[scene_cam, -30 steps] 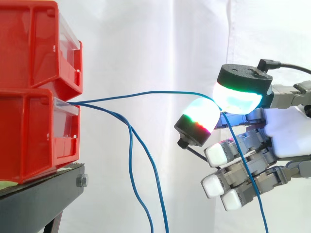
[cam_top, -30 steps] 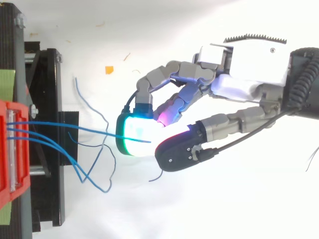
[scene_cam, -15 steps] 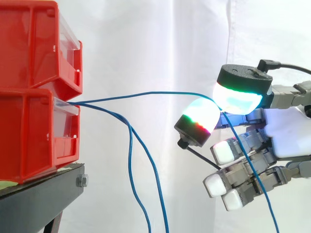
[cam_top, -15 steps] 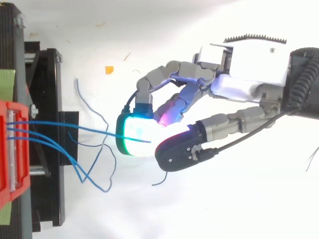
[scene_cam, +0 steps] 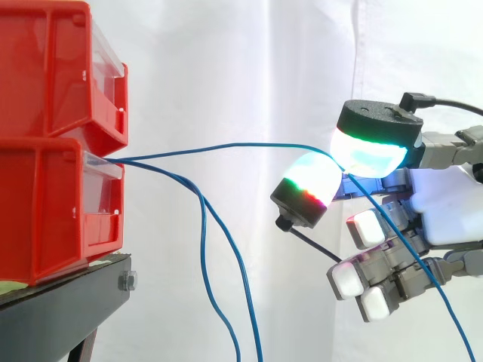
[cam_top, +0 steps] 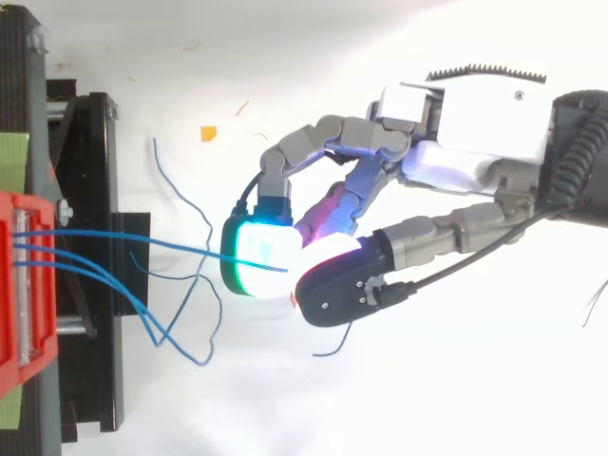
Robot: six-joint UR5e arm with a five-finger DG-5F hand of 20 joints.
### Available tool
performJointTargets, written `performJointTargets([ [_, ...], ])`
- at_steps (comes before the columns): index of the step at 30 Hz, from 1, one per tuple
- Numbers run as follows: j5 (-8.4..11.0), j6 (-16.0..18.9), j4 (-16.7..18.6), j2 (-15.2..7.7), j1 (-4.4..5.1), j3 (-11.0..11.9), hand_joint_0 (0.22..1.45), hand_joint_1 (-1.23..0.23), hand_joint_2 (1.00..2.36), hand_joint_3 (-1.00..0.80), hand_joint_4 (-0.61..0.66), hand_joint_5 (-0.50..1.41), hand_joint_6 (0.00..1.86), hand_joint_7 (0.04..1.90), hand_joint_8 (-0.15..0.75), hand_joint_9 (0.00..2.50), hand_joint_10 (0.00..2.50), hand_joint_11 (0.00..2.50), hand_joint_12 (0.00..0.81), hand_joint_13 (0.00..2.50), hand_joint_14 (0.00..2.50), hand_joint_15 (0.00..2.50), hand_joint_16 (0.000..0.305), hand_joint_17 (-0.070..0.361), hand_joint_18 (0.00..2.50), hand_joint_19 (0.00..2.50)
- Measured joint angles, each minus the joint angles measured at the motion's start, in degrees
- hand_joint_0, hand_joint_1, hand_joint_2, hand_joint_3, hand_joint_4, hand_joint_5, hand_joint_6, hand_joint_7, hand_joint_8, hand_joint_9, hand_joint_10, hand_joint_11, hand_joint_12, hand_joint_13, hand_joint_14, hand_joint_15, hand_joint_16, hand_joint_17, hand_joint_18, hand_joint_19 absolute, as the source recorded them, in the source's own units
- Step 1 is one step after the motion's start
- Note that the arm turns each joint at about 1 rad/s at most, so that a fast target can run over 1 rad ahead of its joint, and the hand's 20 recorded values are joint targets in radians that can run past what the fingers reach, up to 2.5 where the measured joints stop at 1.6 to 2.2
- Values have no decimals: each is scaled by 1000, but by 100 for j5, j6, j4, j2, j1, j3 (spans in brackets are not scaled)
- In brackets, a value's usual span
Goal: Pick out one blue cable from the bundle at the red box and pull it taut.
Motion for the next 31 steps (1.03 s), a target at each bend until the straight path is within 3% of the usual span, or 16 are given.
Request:
performJointTargets([
  [31, 0, -1, 0, 1, 3, -4, 473, -751, 1382, -140, -178, 6, 796, 993, 244, 1387, 12, 319, 322, 1037, 19, 518, 58, 131, 923, 583],
])
